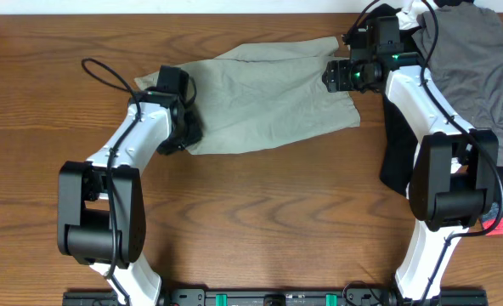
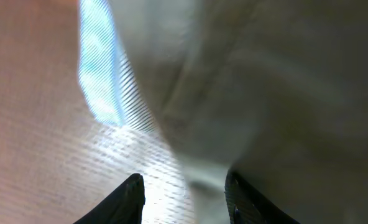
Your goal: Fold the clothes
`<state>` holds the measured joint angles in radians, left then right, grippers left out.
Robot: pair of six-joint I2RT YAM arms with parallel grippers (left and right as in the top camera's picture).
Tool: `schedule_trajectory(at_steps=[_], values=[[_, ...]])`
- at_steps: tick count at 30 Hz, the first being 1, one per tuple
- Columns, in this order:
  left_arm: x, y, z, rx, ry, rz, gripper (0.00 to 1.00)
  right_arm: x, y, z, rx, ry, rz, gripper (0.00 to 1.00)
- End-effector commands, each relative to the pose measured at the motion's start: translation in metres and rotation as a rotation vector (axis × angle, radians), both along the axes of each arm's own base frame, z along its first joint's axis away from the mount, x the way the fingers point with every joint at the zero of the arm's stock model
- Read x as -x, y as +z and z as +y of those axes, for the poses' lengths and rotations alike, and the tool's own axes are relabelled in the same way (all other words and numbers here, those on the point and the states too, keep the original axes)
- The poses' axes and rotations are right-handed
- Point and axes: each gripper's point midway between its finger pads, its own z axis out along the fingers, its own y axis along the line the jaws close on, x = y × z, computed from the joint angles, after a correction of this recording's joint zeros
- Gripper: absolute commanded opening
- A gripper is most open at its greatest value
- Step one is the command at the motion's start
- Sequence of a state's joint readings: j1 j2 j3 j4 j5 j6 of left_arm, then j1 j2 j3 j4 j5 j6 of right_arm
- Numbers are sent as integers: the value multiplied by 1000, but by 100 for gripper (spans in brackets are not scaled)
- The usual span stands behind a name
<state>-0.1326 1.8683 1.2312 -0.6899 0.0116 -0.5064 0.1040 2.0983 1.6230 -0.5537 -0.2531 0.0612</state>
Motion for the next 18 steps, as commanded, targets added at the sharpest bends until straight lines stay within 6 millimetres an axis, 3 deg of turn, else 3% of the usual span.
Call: schedule_trajectory(at_steps=[1, 16, 18], values=[[2, -5, 8, -22, 73, 3, 45, -5, 24, 4, 12, 20, -60, 77], [-37, 1, -13, 30, 113, -175, 43, -6, 25, 4, 12, 19, -63, 79], [-40, 2, -14, 33, 112, -192, 26, -6, 25, 3, 12, 18, -63, 80]])
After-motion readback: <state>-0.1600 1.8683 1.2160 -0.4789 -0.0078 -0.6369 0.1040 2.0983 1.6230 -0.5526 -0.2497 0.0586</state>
